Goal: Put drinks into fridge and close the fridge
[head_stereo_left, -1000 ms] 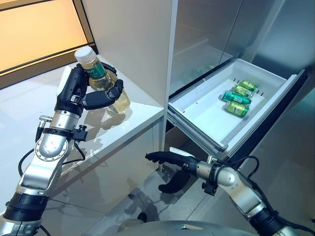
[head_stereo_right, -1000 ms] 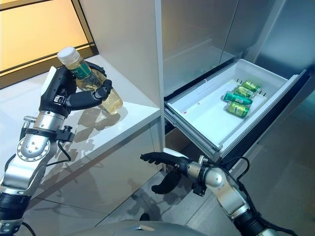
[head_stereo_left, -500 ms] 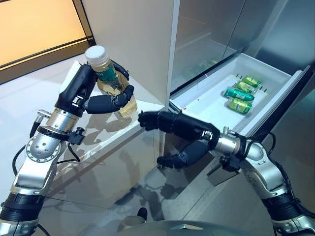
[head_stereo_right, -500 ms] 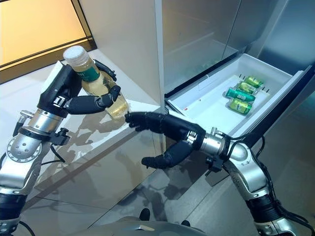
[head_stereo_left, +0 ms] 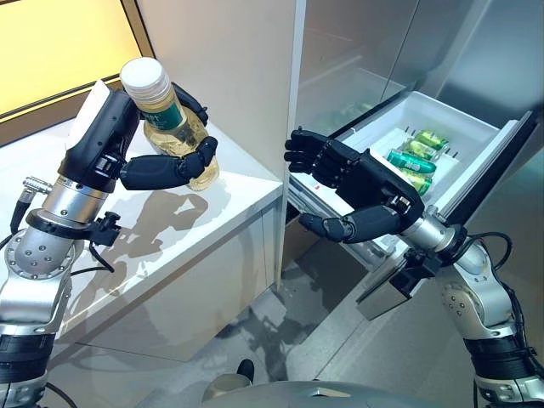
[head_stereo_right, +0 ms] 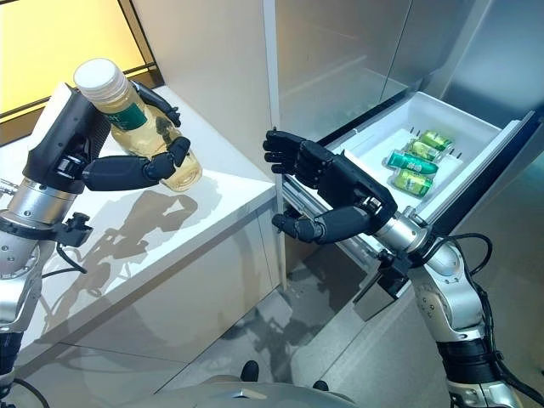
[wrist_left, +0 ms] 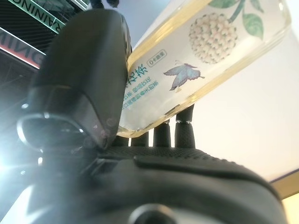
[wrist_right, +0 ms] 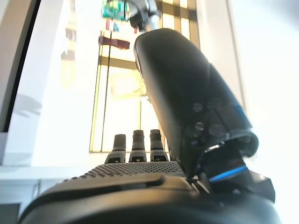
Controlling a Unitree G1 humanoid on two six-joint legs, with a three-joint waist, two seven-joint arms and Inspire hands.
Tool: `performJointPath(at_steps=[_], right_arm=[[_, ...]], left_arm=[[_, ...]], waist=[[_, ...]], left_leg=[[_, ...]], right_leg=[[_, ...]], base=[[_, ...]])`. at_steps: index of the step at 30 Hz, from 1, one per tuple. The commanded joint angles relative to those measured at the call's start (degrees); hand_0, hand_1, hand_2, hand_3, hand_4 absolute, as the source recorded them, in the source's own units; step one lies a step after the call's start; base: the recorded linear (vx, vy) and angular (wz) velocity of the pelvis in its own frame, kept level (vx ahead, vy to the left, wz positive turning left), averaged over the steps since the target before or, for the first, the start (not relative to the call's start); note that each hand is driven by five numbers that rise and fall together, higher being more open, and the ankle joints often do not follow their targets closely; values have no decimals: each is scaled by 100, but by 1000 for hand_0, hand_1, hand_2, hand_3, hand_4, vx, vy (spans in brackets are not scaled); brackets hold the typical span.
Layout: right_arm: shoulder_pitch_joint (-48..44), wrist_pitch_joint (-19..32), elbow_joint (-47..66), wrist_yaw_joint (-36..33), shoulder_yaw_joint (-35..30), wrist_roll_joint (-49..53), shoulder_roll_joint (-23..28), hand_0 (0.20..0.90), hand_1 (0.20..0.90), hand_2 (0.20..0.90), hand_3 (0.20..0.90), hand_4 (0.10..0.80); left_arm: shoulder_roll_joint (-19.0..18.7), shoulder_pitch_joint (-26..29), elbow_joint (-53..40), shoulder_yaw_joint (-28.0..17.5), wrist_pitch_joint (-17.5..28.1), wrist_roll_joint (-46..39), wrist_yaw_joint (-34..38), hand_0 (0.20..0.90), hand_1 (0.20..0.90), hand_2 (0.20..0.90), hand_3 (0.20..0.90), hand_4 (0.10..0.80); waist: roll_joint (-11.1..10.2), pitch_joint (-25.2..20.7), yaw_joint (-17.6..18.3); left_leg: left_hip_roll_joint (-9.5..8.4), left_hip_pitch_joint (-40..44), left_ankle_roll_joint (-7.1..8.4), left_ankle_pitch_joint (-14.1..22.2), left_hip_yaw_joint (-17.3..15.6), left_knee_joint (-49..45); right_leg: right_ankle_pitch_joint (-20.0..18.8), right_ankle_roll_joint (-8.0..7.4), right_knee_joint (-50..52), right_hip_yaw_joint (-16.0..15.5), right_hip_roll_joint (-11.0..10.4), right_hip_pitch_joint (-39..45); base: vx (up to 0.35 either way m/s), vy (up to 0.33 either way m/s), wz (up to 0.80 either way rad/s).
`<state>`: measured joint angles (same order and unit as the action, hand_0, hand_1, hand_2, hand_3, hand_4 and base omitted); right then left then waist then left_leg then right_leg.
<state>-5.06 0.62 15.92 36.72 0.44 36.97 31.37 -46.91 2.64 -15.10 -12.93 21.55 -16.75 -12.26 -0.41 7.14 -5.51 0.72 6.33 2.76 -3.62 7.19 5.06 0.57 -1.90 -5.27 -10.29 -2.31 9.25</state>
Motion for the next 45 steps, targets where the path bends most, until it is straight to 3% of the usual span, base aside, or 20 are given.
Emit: performJointPath(at_steps=[1,11,20,34,45], right_arm=[[-382,165,304,-281,22,376,180,900,900,900,900,800],[-1128,-385,46,-593,823,290,303,900,900,900,900,800],[-1646,-535,-171,-838,1385,214,179,900,900,900,900,800],[-2150,-803,-417,-983,1923,240,-104,900,900,900,900,800],[-2478,-881,-376,-1196,2138,258,-116,900,900,900,900,800]], left_arm=[[-394,501,-390,-572,775,-527,273,300,300,300,200,100],[-335,1066,-544,202,456,-853,-55,300,300,300,200,100],[-270,1479,-612,745,212,-858,-227,300,300,300,200,100],[-204,1806,-663,1113,-16,-1122,-482,300,300,300,200,100],[-290,1937,-596,1290,-100,-758,-593,300,300,300,200,100]], waist=[[4,-633,122],[-46,-588,48],[-64,-584,-17],[-68,-587,-92],[-70,-581,-121]], left_leg=[[-458,19,-364,314,-231,-6],[-469,68,-353,315,-166,-6],[-476,90,-356,317,-139,-6],[-472,104,-359,311,-150,-6],[-480,118,-371,304,-136,-6]], right_leg=[[-244,-212,89,105,-19,-173],[-229,-190,94,59,-28,-116],[-221,-181,96,35,-24,-88],[-219,-162,92,28,-19,-66],[-215,-145,101,45,-9,-52]], base=[[0,0,0],[0,0,0],[0,0,0],[0,0,0],[0,0,0]])
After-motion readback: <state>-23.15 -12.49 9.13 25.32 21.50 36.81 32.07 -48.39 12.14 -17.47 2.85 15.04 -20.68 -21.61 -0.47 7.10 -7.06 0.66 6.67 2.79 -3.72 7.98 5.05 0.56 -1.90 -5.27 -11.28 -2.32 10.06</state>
